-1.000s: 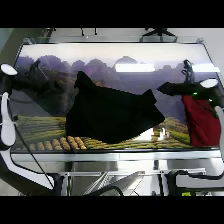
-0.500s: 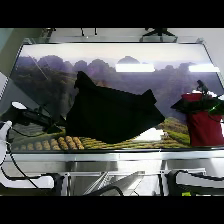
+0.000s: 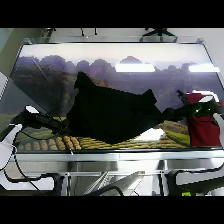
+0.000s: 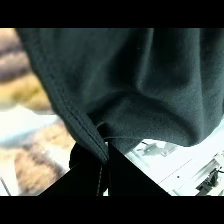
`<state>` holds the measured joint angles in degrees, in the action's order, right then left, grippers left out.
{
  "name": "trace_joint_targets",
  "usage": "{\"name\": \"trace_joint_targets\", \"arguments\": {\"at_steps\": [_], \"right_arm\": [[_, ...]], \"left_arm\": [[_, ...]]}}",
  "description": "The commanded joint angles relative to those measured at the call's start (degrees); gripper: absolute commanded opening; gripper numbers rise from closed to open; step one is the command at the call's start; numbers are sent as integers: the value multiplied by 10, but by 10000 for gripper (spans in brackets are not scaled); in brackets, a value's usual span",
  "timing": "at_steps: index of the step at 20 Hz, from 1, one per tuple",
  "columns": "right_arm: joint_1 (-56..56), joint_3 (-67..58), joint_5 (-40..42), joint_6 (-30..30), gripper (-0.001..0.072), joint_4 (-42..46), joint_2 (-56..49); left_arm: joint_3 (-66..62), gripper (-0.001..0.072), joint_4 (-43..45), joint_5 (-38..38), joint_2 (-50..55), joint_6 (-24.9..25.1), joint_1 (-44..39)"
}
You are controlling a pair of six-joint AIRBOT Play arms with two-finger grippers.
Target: Fold the shirts.
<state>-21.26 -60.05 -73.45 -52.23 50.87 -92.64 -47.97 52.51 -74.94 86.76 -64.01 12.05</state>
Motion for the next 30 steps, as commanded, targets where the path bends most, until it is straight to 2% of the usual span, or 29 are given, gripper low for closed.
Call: {"name": "trace_joint_targets", "arguments": {"at_steps": [1, 9, 10, 12, 13, 15, 19, 21, 23, 25, 27, 30], "right_arm": [[17, 0, 14, 4, 516, 27, -23], [16, 0, 1, 30, 485, 32, -24], [16, 0, 1, 30, 397, 31, -24], [19, 0, 1, 29, 167, 29, -24], [21, 0, 1, 25, 21, 21, -24], [22, 0, -4, 26, 19, -28, -20], [18, -17, -42, 44, 19, -166, 38], [4, -36, -95, 60, 19, -296, 96], [-20, -58, -125, 60, 20, -455, 172], [-50, -89, -110, 60, 19, -552, 259], [-82, -118, -62, 60, 20, -576, 343], [-129, -150, 20, 97, 20, -575, 468]], "left_arm": [[2, 13, 0, 3, 0, 5, -3], [2, 12, 0, -1, 0, 5, 47], [2, 12, 0, -2, 0, 5, 53], [2, 13, -1, -2, 0, 6, 61], [2, 12, -1, -1, 0, 6, 61], [-10, 12, -1, -16, 0, 8, 61], [-107, 12, -7, -130, -22, 10, 61], [-168, 12, -70, -174, -60, 33, 66], [-239, 12, -202, -211, -109, 63, 80], [-319, 12, -344, -215, -161, 70, 107], [-403, 12, -440, -188, -211, 69, 145], [-514, 12, -443, -109, -286, 65, 207]]}}
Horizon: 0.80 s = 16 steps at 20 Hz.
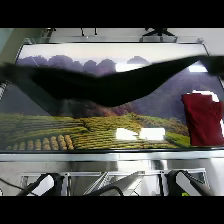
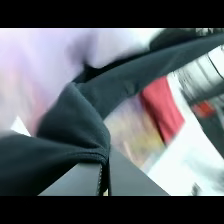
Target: Fold the shirts.
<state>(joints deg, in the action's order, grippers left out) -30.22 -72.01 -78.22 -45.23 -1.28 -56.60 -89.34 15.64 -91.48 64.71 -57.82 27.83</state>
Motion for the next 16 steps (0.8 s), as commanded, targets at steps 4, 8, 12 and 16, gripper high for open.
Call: {"name": "trace_joint_targets", "arguments": {"at_steps": [4, 8, 12, 16], "right_arm": [[-79, -49, 172, 65, 19, -3, 230], [-77, -44, 181, 2, 19, 151, 239], [5, 40, 143, 8, 19, 159, 157], [122, 103, 218, 24, 18, 230, 45]], "left_arm": [[-202, 11, -54, 73, -115, -19, 159], [-251, 11, 12, 72, -62, -38, 137], [-209, 11, 137, 65, 40, -38, -39], [-106, 11, 264, 102, 137, -37, -147]]}}
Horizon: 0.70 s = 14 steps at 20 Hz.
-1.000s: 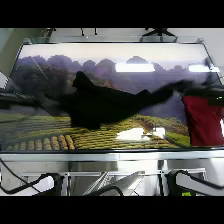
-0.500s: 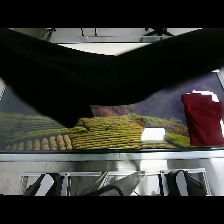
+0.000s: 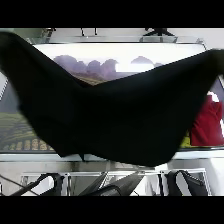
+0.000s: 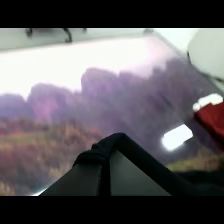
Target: Fold the shirts.
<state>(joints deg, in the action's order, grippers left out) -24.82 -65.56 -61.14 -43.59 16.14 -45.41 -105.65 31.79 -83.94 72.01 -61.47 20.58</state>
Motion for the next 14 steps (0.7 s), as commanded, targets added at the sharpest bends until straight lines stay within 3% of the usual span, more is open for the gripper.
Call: {"name": "trace_joint_targets", "arguments": {"at_steps": [1, 3, 7, 10, 14], "right_arm": [[87, 40, 72, 7, 18, 74, -106], [106, 39, 108, 7, 18, 76, -191], [112, 38, 145, 26, 18, 25, -359], [108, 12, 141, 42, 18, -29, -454], [103, -45, 110, 35, 18, -33, -501]], "left_arm": [[80, 11, 130, 52, 90, -1, -91], [112, 11, 178, 96, 146, 0, -112], [87, 11, 187, 141, 277, -1, -120], [0, 11, 197, 123, 362, -13, -117], [-108, 11, 198, 58, 428, -41, -103]]}}
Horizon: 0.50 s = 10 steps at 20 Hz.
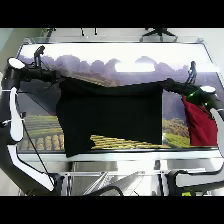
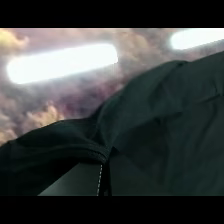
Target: Fold the shirts.
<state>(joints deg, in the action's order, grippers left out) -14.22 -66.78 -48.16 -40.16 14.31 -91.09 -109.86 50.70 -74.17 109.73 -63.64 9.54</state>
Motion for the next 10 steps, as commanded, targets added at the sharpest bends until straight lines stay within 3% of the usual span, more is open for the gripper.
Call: {"name": "trace_joint_targets", "arguments": {"at_steps": [1, 3, 7, 10], "right_arm": [[-7, -36, -25, -3, 18, -13, -44], [-15, -36, -52, -11, 18, 11, -44], [-13, -24, -63, -93, 18, 156, -44], [-14, 4, -61, -102, 17, 173, -44]], "left_arm": [[-79, 11, 9, -57, 58, -25, 13], [-67, 11, 25, -68, 56, -33, 26], [-16, 11, 53, -82, 55, -34, 35], [14, 11, 54, -69, 55, -27, 33]]}}
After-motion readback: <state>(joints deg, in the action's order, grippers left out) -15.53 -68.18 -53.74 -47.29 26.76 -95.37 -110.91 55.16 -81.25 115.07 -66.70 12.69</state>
